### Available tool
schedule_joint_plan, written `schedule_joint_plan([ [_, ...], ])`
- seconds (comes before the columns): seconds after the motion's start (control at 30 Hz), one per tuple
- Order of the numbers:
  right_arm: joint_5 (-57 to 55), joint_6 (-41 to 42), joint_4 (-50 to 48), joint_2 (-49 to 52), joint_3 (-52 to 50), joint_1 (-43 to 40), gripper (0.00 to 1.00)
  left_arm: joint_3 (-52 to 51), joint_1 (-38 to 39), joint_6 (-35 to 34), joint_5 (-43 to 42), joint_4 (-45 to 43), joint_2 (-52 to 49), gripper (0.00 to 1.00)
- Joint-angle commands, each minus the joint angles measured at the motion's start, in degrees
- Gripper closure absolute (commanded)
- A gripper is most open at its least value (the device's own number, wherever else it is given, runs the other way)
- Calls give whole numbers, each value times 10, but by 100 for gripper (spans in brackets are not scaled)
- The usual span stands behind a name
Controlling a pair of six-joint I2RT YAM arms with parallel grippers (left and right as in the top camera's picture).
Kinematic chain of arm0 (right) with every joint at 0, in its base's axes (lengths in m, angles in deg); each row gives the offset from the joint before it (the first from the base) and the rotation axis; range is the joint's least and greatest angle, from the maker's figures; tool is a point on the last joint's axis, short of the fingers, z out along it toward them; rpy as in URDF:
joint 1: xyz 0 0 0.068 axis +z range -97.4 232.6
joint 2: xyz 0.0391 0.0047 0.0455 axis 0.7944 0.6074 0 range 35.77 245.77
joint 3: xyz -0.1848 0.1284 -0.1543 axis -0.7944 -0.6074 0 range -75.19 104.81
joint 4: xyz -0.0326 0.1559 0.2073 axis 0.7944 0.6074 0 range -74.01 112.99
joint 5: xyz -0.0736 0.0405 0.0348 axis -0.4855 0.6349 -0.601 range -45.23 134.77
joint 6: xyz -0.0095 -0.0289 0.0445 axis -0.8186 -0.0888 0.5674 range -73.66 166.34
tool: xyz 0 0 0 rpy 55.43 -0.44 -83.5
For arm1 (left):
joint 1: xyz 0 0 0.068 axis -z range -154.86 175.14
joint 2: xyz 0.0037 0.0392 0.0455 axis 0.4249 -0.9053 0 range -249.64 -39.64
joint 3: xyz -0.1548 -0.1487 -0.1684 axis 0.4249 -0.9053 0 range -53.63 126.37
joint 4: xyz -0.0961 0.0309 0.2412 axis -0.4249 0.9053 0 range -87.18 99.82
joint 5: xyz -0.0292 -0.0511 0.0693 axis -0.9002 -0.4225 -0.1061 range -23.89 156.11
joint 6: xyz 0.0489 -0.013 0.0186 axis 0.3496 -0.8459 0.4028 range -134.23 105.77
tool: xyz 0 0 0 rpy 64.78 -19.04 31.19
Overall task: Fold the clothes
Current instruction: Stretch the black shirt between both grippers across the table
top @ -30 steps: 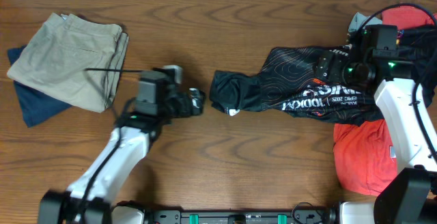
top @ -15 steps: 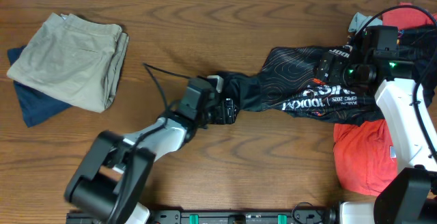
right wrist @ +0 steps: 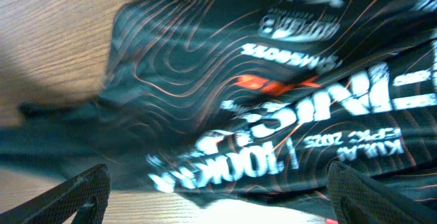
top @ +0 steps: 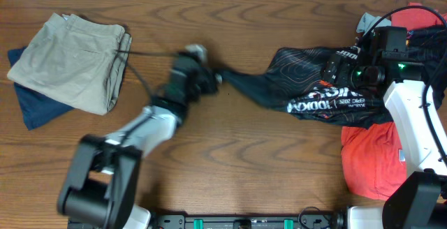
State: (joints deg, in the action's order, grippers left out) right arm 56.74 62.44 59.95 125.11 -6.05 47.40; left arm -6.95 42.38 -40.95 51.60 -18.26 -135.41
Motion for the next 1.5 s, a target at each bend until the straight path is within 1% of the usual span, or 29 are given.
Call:
schedule_joint_plan([
  [0.0,2,3,2,-6,3,-9,1,67,-87,23,48,14,39,94],
  [0.1,2,3,2,-6,3,-9,1,112,-160,23,48,21,36,94],
  [0.2,2,3,3,-6,3,-9,1,141,-213,23,47,22,27,93],
  [0.23,2,3,3,-6,3,-9,1,147,-226,23,47,22,24,75],
  [0.27,2,3,2,-6,3,-9,1,148,-233,23,47,22,21,46],
  [0.3,2,3,2,-6,3,-9,1,148,-240,23,44,35,18,15],
  [0.33,2,3,2,-6,3,-9,1,148,-241,23,40,53,18,4],
  [0.43,2,3,2,-6,3,-9,1,147,-233,23,7,112,15,2],
  [0.53,2,3,3,-6,3,-9,1,146,-209,23,-20,179,14,2],
  [0.63,2,3,4,-6,3,-9,1,144,-168,22,-29,235,14,2],
  [0.73,2,4,4,-6,3,-9,1,141,-117,23,-29,260,14,2],
  [0.9,2,4,7,-6,3,-9,1,136,-30,22,-29,257,3,2],
  [1.0,2,3,13,-6,3,-9,1,136,14,21,-31,235,-25,2],
  [1.1,3,3,19,-6,3,-9,1,136,49,-9,-31,205,-62,2],
  [1.27,3,3,27,-6,3,-9,1,136,89,-59,-95,143,-124,2],
  [1.33,3,3,30,-6,3,-9,1,136,101,-79,-95,130,-142,2],
  [1.47,2,3,33,-6,3,-9,1,136,116,-81,-95,108,-168,2],
])
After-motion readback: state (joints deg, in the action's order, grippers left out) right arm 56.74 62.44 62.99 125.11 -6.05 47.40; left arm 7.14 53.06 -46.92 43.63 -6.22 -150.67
